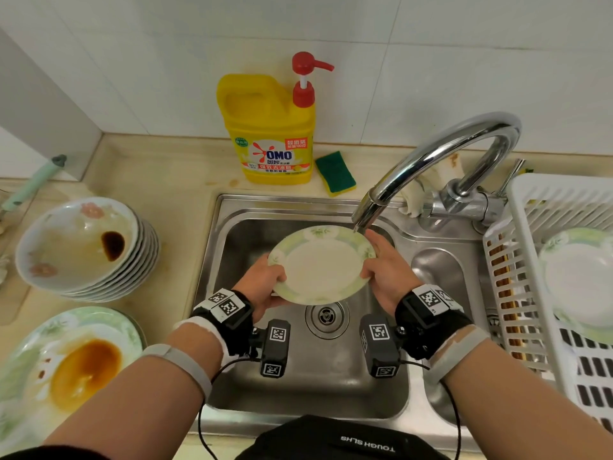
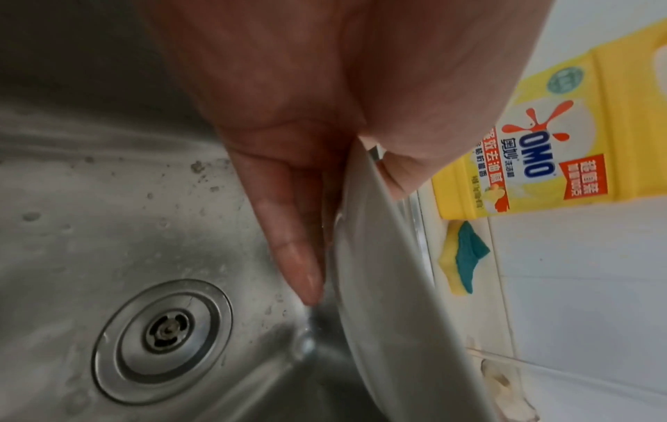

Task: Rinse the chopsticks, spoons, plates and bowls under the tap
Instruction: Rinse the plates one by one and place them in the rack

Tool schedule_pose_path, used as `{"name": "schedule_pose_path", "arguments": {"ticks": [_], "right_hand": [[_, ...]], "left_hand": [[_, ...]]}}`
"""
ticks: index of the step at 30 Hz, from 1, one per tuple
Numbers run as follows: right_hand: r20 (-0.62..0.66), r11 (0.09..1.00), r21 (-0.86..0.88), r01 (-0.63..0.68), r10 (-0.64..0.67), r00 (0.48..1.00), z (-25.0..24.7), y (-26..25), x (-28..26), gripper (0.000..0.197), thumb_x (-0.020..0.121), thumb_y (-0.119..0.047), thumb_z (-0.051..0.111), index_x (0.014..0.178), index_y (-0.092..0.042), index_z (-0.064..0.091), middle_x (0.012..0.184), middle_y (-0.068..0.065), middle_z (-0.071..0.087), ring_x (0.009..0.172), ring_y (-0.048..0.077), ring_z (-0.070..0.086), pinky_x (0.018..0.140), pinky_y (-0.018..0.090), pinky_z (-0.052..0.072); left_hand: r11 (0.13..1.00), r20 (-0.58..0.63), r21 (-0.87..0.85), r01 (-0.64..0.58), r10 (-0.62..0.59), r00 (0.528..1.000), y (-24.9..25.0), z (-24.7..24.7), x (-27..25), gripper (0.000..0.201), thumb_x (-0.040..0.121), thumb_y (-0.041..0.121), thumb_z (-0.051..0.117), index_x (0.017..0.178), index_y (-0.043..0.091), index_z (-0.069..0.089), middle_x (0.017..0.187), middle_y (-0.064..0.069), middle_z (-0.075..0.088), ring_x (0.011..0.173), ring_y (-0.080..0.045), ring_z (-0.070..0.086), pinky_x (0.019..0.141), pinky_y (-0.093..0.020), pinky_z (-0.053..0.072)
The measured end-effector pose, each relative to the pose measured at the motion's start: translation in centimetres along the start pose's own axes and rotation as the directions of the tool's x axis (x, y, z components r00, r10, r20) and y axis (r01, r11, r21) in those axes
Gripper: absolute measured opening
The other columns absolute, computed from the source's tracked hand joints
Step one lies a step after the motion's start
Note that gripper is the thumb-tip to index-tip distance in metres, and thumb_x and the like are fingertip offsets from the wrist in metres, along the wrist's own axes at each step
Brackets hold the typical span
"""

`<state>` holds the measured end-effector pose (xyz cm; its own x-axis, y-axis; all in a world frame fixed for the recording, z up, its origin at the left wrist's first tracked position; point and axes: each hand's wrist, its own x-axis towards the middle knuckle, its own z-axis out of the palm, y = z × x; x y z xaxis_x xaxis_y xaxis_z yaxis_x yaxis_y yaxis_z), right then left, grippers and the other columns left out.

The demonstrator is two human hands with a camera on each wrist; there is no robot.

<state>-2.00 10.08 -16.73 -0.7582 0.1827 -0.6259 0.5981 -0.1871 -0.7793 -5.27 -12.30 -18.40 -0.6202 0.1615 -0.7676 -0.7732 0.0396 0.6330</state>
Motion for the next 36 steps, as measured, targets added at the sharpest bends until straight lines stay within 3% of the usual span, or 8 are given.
{"name": "schedule_pose_path", "arguments": {"ticks": [4,9,12,16,23,26,31,36], "right_hand": [[0.023,0.998,-0.016,0.064,-0.064,0.998,-0.2,-0.1,0.2,0.090,0.067,0.014,0.042,0.151,-0.020,0.043,0.134,0.008,0.063,0.128,0.029,0.057,0.109,0.050,0.047],[0.048,0.985,-0.020,0.170,-0.169,0.985,-0.4,-1.1,0.1,0.072,0.074,0.023,0.033,0.124,-0.018,0.064,0.107,0.003,0.076,0.108,0.025,0.068,0.088,0.040,0.054],[0.037,0.976,-0.048,0.214,-0.213,0.976,-0.7,-1.3,0.5,0.073,0.069,0.012,0.043,0.130,-0.021,0.064,0.118,0.004,0.073,0.113,0.022,0.066,0.090,0.035,0.053],[0.017,0.970,-0.077,0.231,-0.231,0.973,-1.1,-1.4,1.0,0.073,0.080,0.015,0.045,0.139,-0.025,0.060,0.125,0.004,0.070,0.118,0.021,0.064,0.094,0.034,0.052],[-0.040,0.986,-0.009,0.165,-0.165,0.985,-1.1,-1.1,1.1,0.065,0.085,0.014,0.044,0.132,-0.027,0.063,0.118,0.011,0.071,0.112,0.031,0.066,0.093,0.047,0.057],[-0.044,0.994,0.044,0.098,-0.096,0.994,-1.0,-1.1,1.0,0.058,0.091,0.014,0.043,0.128,-0.024,0.064,0.117,0.011,0.070,0.105,0.028,0.069,0.079,0.037,0.060],[-0.024,0.997,0.072,0.003,-0.001,1.000,-0.7,-0.4,1.1,0.050,0.093,0.008,0.049,0.124,-0.029,0.064,0.120,0.008,0.071,0.110,0.028,0.069,0.091,0.049,0.059],[0.030,0.986,0.135,-0.097,0.094,0.995,0.1,0.1,0.4,0.037,0.100,0.004,0.048,0.124,-0.022,0.060,0.110,0.010,0.073,0.090,0.025,0.071,0.078,0.041,0.059]], "left_hand": [[0.989,0.021,0.146,0.011,-0.014,1.000,-0.2,-0.1,0.0,0.050,0.095,-0.002,0.048,0.138,0.021,0.041,0.133,-0.008,0.055,0.112,-0.031,0.062,0.066,-0.041,0.062],[0.979,0.006,0.183,-0.088,0.089,0.996,-0.2,0.0,0.5,0.051,0.096,-0.002,0.058,0.136,0.022,0.035,0.134,-0.004,0.050,0.116,-0.028,0.059,0.074,-0.051,0.063],[0.971,0.018,0.156,-0.181,0.180,0.983,0.0,0.0,0.4,0.048,0.096,-0.002,0.058,0.132,0.022,0.036,0.134,-0.006,0.050,0.117,-0.028,0.059,0.073,-0.050,0.063],[0.943,0.032,0.168,-0.286,0.285,0.958,0.4,-0.1,0.2,0.046,0.097,-0.001,0.057,0.134,0.021,0.040,0.133,-0.006,0.054,0.119,-0.027,0.060,0.075,-0.052,0.063],[0.879,0.031,0.230,-0.417,0.422,0.906,2.2,-0.7,-0.3,0.041,0.099,0.003,0.058,0.128,0.032,0.055,0.123,-0.001,0.067,0.110,-0.021,0.067,0.074,-0.045,0.064],[0.855,0.007,0.257,-0.451,0.465,0.885,3.0,-0.9,-0.9,0.037,0.099,0.004,0.058,0.113,0.039,0.062,0.111,0.005,0.072,0.105,-0.020,0.070,0.076,-0.045,0.064],[0.861,0.014,0.213,-0.462,0.470,0.883,4.5,-1.0,-1.7,0.032,0.099,0.008,0.061,0.121,0.031,0.068,0.109,0.002,0.077,0.101,-0.020,0.074,0.076,-0.046,0.063],[0.879,-0.008,0.141,-0.455,0.461,0.887,5.9,-0.3,-2.6,0.026,0.099,0.018,0.062,0.122,0.025,0.072,0.106,-0.001,0.077,0.095,-0.022,0.074,0.071,-0.044,0.063]]}}
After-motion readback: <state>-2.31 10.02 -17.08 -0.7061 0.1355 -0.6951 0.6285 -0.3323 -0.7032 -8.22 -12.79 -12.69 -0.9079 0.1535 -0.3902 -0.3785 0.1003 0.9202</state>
